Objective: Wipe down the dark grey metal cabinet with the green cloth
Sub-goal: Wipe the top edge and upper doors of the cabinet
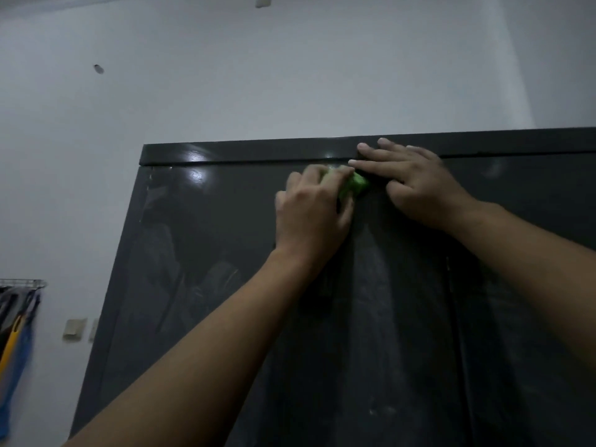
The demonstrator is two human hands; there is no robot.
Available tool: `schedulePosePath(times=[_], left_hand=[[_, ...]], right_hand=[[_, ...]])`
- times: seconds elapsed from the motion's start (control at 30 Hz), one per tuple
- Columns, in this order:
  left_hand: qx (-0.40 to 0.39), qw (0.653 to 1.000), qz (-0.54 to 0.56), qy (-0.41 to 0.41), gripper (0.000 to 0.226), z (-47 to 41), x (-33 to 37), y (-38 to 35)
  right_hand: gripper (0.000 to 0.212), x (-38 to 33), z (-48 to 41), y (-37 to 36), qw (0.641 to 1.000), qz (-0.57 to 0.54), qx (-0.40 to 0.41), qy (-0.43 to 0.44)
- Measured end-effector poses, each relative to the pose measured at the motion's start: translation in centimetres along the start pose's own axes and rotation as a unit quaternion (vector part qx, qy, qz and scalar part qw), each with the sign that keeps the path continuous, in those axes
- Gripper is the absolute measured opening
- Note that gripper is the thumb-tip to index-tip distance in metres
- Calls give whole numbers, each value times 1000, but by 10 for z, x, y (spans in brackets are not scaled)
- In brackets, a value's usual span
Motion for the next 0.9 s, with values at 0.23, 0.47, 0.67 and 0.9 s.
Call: schedulePosePath(times=[0.23,0.47,0.67,0.9], left_hand=[[-72,991,11,-110,38,40,30,-19],[-112,992,46,-43,37,42,4,16],[18,996,80,32,43,13,10,-8],[-53,997,44,-35,41,28,46,-37]], right_hand=[[61,38,-14,15,993,15,9,116],[64,36,3,-6,993,76,49,82],[52,41,5,-8,977,8,211,10],[48,41,7,-5,977,-23,210,-39]])
Point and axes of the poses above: each hand's wrist, its own z-axis away from the middle knuckle, its own y-axis out of the back of the hand, x = y × z, the point moved 2 cm from there along -z, towards the middle knuckle, and after that the axes turned 15 degrees about z, right-handed, at the moved point
